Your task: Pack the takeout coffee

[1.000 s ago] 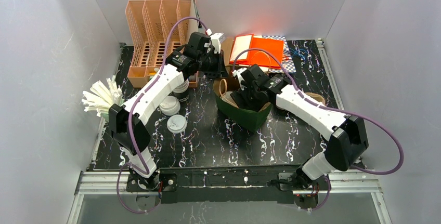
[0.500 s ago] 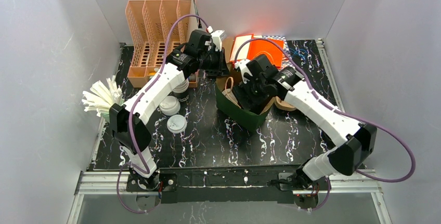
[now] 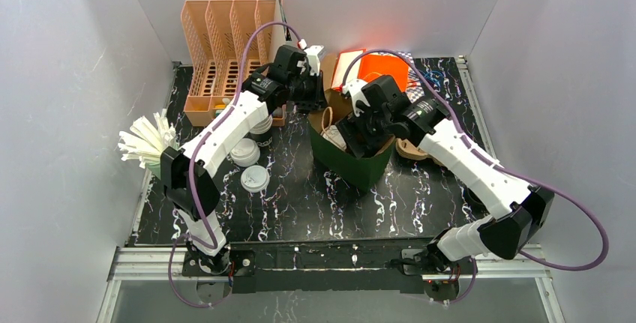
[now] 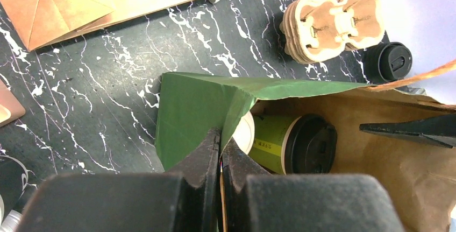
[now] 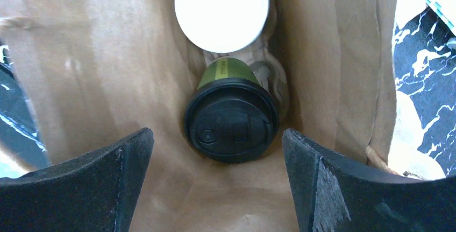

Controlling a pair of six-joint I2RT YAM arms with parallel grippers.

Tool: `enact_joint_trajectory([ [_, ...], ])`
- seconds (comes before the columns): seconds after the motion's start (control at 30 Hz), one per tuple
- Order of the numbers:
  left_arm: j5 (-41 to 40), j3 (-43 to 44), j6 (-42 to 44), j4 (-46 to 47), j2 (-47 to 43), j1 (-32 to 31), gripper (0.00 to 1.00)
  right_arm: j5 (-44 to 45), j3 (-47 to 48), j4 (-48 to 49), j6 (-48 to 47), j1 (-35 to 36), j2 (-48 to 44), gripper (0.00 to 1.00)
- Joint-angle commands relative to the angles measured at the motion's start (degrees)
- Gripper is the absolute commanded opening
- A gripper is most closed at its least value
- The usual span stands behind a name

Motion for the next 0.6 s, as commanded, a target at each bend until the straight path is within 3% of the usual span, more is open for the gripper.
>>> enact_joint_trajectory([
  [0.0, -2.04, -2.04, 1.05, 2.58, -3.85, -1.25, 0.00, 3.43, -0.76, 0.15, -0.28, -0.26, -3.25, 0.98],
  [0.1, -2.04, -3.32, 3.57, 5.24, -6.73, -2.89, 0.00, 2.18, -1.22, -1.30, 2.24, -0.19, -4.47, 0.98],
  [0.23, -0.40, -6.61, 4.26, 9.14, -10.04, -5.04, 0.00, 3.88, -8.75, 1.12, 6.10, -0.15, -7.93, 0.98],
  [0.43, -0.97, -9.93, 7.01, 12.62, -14.58, -7.42, 0.00, 4.91, -16.17, 5.89, 10.09, -0.17, -13.99, 0.90],
  [0.57, -0.70, -14.52, 8.74, 16.67, -18.75, -8.59, 0.00, 4.68, -21.31, 7.20, 11.25, -0.21, -17.07, 0.93],
])
